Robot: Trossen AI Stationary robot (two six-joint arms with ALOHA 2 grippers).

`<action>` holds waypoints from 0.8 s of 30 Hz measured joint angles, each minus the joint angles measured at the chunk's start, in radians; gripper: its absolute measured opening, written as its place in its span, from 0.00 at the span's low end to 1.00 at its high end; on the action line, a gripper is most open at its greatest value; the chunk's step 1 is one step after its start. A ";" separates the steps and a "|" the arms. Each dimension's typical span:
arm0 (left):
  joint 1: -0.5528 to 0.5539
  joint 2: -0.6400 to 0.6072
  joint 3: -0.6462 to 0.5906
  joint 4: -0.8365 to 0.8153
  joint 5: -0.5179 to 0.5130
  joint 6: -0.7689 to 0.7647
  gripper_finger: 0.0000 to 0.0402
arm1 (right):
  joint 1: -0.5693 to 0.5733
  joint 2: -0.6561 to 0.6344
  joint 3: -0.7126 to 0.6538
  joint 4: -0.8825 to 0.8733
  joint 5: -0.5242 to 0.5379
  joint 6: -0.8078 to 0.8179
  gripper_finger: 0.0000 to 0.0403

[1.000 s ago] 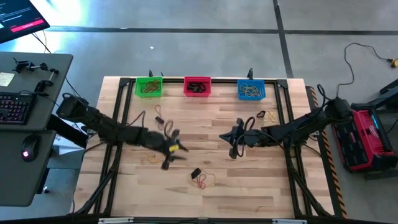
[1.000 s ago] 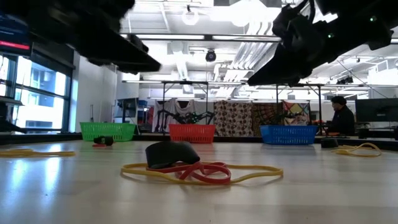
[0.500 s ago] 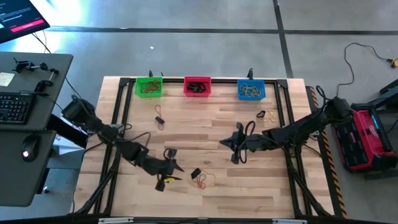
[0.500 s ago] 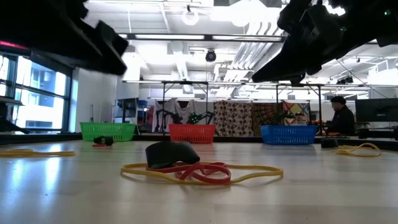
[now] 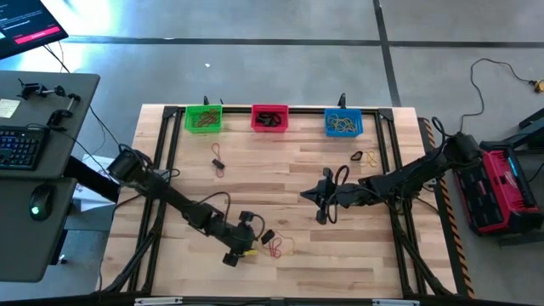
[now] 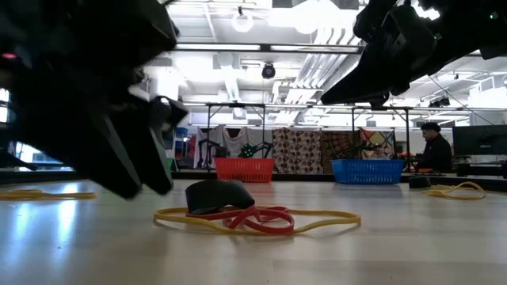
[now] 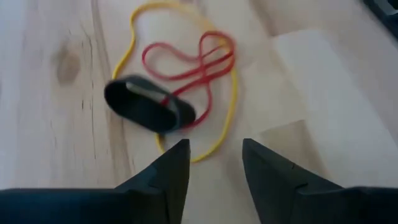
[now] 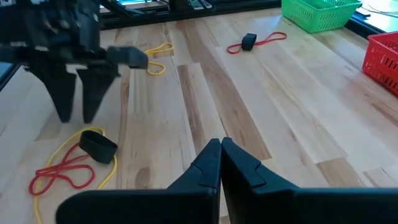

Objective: Sort rubber bands into baskets
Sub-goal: Put the yellow rubber band into the blue bin

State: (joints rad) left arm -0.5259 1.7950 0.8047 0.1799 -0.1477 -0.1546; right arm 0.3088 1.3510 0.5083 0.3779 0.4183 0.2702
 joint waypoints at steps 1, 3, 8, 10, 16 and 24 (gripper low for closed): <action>0.005 0.011 0.003 0.000 0.008 -0.001 0.33 | 0.000 0.000 0.000 0.000 0.000 0.002 0.00; 0.012 0.028 0.013 0.004 0.009 -0.001 0.31 | 0.000 0.000 0.000 0.000 0.000 0.002 0.00; 0.015 0.042 0.021 0.000 0.023 0.002 0.27 | 0.000 0.000 0.000 -0.002 0.000 0.002 0.00; 0.015 0.042 0.021 -0.001 0.048 0.014 0.27 | 0.000 0.001 0.000 -0.003 0.000 0.002 0.00; 0.025 0.042 0.021 0.005 0.015 0.053 0.27 | 0.000 0.012 0.000 -0.006 -0.001 0.002 0.00; 0.035 0.042 0.021 0.004 0.047 0.107 0.27 | 0.000 0.018 0.000 -0.004 -0.001 -0.004 0.00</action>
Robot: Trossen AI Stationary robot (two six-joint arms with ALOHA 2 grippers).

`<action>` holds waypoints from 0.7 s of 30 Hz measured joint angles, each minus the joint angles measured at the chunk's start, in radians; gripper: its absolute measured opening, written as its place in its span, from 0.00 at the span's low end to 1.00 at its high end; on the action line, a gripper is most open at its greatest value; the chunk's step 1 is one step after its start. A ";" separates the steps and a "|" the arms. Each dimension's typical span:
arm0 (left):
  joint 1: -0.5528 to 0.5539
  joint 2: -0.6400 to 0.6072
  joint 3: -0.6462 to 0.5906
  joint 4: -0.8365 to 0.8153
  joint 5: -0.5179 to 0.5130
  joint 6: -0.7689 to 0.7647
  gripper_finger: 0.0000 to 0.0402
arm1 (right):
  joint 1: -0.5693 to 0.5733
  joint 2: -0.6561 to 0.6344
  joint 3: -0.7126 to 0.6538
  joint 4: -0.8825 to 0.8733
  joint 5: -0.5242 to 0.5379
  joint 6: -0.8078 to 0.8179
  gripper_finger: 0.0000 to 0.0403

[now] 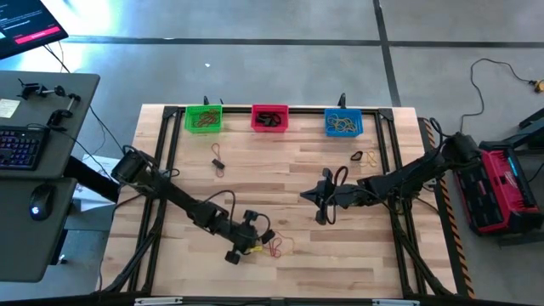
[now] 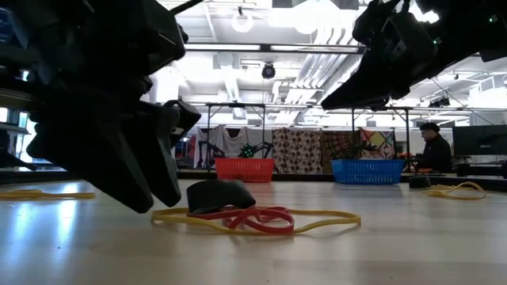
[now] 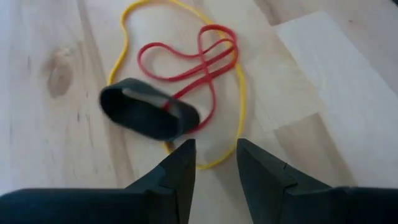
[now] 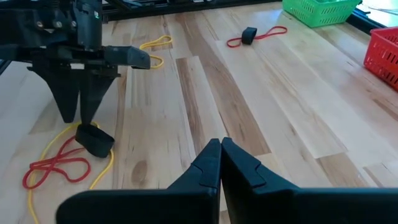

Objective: Sort rubber bands into baskets
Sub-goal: Put the yellow rubber band into the blue bin

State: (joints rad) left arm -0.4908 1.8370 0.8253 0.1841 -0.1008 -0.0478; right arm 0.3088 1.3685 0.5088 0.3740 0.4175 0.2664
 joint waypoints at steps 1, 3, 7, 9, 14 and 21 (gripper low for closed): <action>0.000 0.000 0.000 0.000 0.002 0.008 0.27 | 0.000 0.000 0.000 0.000 0.000 -0.003 0.00; -0.001 0.000 0.000 0.000 0.004 0.018 0.27 | 0.000 0.000 0.000 0.000 0.000 -0.005 0.00; 0.000 0.009 0.000 0.008 0.004 0.033 0.27 | 0.000 0.000 0.000 0.000 0.000 -0.005 0.00; 0.000 0.022 0.000 0.014 0.006 0.042 0.27 | 0.000 0.000 0.000 0.000 0.000 -0.005 0.00; 0.000 0.044 0.001 0.038 0.000 0.052 0.25 | 0.000 0.000 0.000 0.000 0.000 -0.005 0.00; -0.007 0.043 0.001 0.029 0.037 0.068 0.09 | 0.000 0.000 0.000 -0.002 0.000 -0.002 0.00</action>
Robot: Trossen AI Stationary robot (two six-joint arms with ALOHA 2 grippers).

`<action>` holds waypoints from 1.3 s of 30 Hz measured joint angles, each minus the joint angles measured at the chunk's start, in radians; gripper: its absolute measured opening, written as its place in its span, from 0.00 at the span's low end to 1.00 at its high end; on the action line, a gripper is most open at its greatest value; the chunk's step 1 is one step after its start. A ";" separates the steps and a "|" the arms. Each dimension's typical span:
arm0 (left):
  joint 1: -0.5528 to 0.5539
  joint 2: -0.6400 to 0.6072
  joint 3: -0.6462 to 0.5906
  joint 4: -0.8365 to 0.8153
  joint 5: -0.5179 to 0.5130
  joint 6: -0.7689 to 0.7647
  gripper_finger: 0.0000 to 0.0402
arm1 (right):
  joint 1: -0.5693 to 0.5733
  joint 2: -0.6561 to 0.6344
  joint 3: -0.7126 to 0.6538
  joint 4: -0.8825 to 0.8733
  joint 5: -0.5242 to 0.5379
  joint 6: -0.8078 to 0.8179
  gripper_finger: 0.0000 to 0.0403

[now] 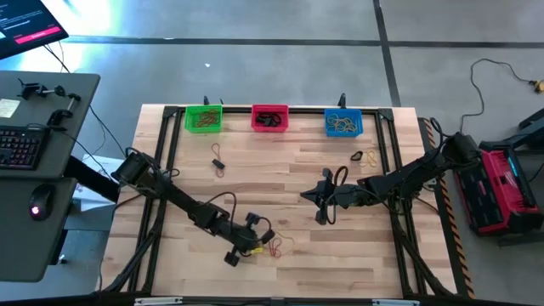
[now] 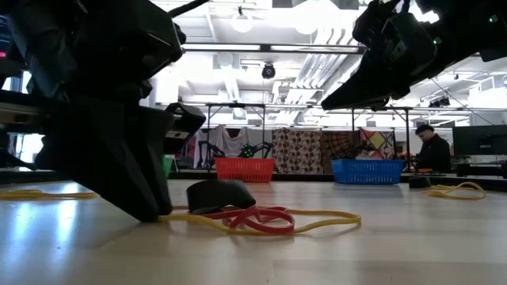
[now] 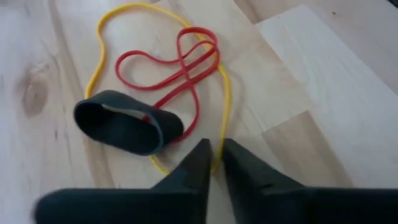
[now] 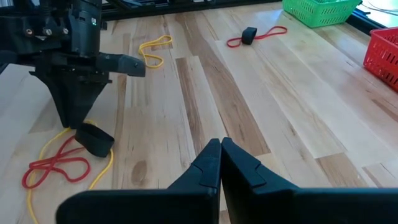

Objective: Sort rubber bands into baskets
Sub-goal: Put the yellow rubber band into the blue bin

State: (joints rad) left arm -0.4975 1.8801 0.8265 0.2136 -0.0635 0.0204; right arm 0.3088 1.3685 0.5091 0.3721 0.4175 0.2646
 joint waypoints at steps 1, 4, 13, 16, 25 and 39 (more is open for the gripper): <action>-0.003 0.000 0.000 -0.003 0.005 0.001 0.05 | 0.000 0.000 0.000 0.000 0.000 0.000 0.00; -0.015 -0.011 0.000 -0.015 0.007 0.002 0.01 | 0.000 0.000 0.000 0.000 -0.002 0.000 0.00; -0.021 -0.172 -0.003 -0.053 0.004 -0.035 0.00 | 0.000 0.000 0.000 0.008 -0.011 -0.003 0.00; -0.020 -0.243 -0.004 -0.069 -0.026 -0.038 0.00 | 0.000 0.000 0.000 0.011 -0.011 -0.003 0.00; 0.014 -0.386 -0.003 -0.063 -0.120 -0.053 0.00 | 0.000 0.000 0.000 0.025 -0.014 -0.003 0.00; 0.129 -0.394 -0.003 0.018 -0.165 -0.061 0.00 | 0.001 0.000 0.000 0.054 -0.066 -0.014 0.02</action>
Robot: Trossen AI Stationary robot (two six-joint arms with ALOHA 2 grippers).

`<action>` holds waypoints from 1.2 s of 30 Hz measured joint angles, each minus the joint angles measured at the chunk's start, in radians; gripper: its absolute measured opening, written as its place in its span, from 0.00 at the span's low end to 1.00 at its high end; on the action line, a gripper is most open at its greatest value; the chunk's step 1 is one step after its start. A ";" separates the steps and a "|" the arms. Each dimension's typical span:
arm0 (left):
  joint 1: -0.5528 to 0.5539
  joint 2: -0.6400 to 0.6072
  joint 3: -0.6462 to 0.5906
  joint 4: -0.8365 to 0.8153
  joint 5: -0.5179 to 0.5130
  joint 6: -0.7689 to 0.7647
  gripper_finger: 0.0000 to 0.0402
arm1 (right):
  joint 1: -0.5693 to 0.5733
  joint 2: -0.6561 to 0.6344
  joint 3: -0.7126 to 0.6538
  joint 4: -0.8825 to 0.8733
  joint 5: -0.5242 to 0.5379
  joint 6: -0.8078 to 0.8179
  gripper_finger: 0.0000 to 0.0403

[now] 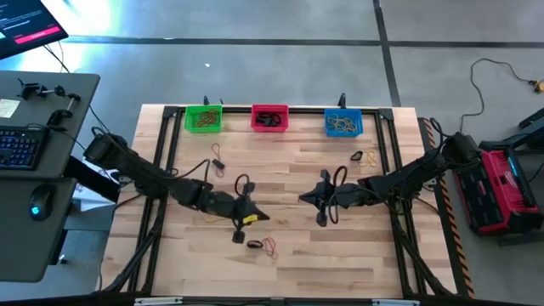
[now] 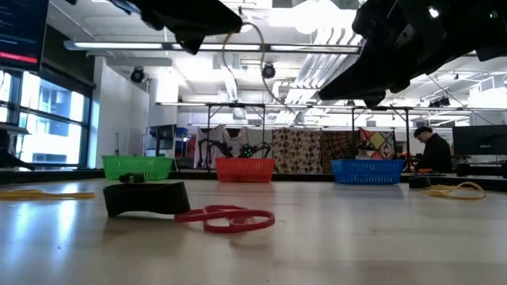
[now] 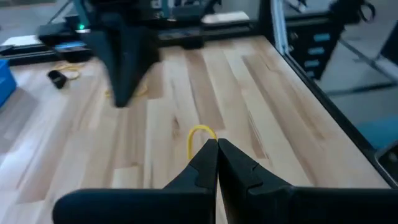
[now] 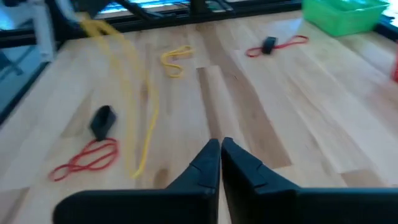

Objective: Sort rubber bands into baskets
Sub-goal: Put the yellow rubber band into the blue bin

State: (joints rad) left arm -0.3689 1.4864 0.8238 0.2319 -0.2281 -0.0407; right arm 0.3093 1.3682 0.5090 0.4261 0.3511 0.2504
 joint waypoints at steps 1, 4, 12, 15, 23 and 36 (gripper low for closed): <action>0.011 0.000 0.000 0.008 0.001 -0.009 0.00 | 0.002 0.002 0.000 0.011 -0.013 -0.006 0.03; 0.044 0.000 0.000 0.033 0.000 -0.036 0.00 | 0.015 0.034 0.000 0.077 -0.016 -0.044 0.11; 0.105 0.000 0.000 0.129 0.042 -0.062 0.00 | 0.024 0.195 0.000 0.376 -0.022 -0.097 0.39; 0.120 0.000 0.000 0.138 0.043 -0.062 0.00 | 0.025 0.245 0.000 0.479 0.000 -0.118 0.45; 0.158 0.000 0.000 0.167 0.067 -0.061 0.00 | 0.014 0.304 0.006 0.597 0.112 -0.189 0.48; 0.271 0.000 0.001 0.240 0.165 -0.050 0.00 | -0.113 0.330 0.202 0.431 -0.022 -0.207 0.48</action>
State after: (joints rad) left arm -0.0975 1.4868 0.8249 0.4722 -0.0626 -0.0906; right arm 0.1961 1.6978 0.7110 0.8571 0.3294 0.0437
